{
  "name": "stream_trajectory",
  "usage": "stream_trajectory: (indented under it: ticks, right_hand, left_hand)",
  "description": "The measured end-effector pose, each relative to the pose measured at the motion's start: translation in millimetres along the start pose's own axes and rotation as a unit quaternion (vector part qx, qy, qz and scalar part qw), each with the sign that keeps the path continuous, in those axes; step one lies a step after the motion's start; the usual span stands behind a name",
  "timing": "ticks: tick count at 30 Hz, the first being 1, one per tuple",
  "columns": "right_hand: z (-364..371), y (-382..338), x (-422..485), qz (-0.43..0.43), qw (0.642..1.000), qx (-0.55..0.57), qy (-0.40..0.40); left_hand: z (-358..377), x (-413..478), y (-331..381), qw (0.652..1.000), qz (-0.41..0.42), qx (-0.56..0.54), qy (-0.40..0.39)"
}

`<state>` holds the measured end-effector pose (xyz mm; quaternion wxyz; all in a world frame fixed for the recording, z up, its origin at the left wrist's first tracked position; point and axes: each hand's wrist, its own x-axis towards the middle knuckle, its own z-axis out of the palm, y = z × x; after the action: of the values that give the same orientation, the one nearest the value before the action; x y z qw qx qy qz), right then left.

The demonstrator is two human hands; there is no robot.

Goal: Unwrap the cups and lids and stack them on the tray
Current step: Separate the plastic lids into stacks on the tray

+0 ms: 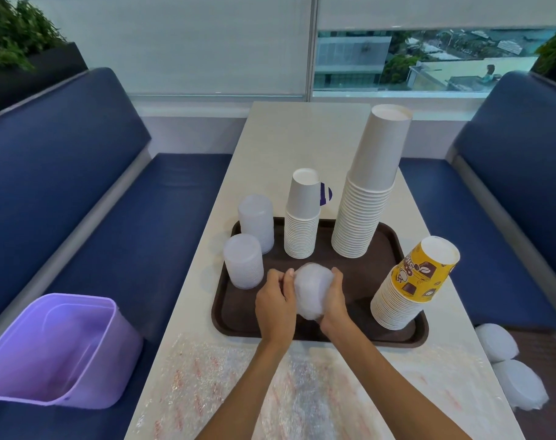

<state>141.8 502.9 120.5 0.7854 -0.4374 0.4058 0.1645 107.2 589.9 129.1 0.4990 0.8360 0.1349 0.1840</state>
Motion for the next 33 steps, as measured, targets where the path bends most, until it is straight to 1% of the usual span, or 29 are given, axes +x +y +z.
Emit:
stream_trajectory:
  ticks: [2, 5, 8, 11, 13, 15, 17, 18, 20, 22, 23, 25, 27, 29, 33]
  right_hand:
    - [-1.4, -4.5, -2.4, -0.002, 1.000, 0.001, -0.013]
    - [1.1, -6.7, -5.1, 0.000, 0.999, 0.023, -0.044]
    - [4.1, -5.4, -6.4, 0.001, 0.993, 0.068, -0.092]
    - [7.1, -8.1, -11.1, -0.005, 0.993, 0.082, -0.088]
    - [6.3, -9.8, -9.9, -0.012, 0.996, 0.072, -0.061]
    - [4.3, -12.0, -7.3, -0.020, 0.998, 0.054, -0.020]
    - [2.6, -15.0, -6.5, -0.024, 0.998, 0.051, 0.004]
    - [2.4, -16.3, -6.5, -0.027, 0.998, 0.056, 0.007]
    - [3.4, -16.9, -7.2, -0.031, 0.998, 0.063, 0.003]
    - [4.9, -14.1, -8.3, -0.031, 0.997, 0.075, -0.016]
    - [5.6, -11.9, -8.0, -0.029, 0.996, 0.082, -0.029]
    - [6.1, -8.7, -8.1, -0.028, 0.995, 0.085, -0.051]
    - [5.7, -8.7, -7.4, -0.032, 0.994, 0.087, -0.058]
    - [6.2, -11.5, -8.2, -0.041, 0.994, 0.087, -0.050]
    - [5.5, -11.2, -8.5, -0.052, 0.994, 0.085, -0.051]
  left_hand:
    - [-1.0, 8.2, 0.4, 1.000, -0.008, 0.002, -0.010]
    - [-1.6, 17.6, -2.0, 0.998, -0.055, 0.000, -0.035]
    - [-0.6, 17.1, -9.5, 0.990, -0.101, 0.036, -0.088]
    - [-1.3, 9.7, -18.0, 0.983, -0.113, 0.050, -0.136]
    - [-4.3, 6.5, -18.2, 0.986, -0.109, 0.029, -0.123]
    - [-9.2, 5.6, -10.8, 0.994, -0.088, -0.018, -0.061]
    - [-15.9, 5.3, 2.2, 0.998, -0.021, -0.064, 0.011]
    - [-18.8, 4.7, 8.9, 0.996, 0.027, -0.079, 0.028]
    - [-21.6, 2.0, 18.1, 0.988, 0.125, -0.090, 0.019]
    - [-19.3, -0.7, 22.4, 0.978, 0.201, -0.053, -0.003]
    - [-17.0, -1.7, 23.1, 0.974, 0.226, -0.020, -0.004]
    - [-11.7, -3.5, 23.6, 0.967, 0.251, 0.039, 0.009]
    - [-8.1, -3.4, 24.2, 0.963, 0.260, 0.072, 0.009]
    - [-6.4, -2.7, 23.6, 0.963, 0.256, 0.084, 0.000]
    - [-4.1, -1.4, 20.9, 0.974, 0.215, 0.075, -0.009]
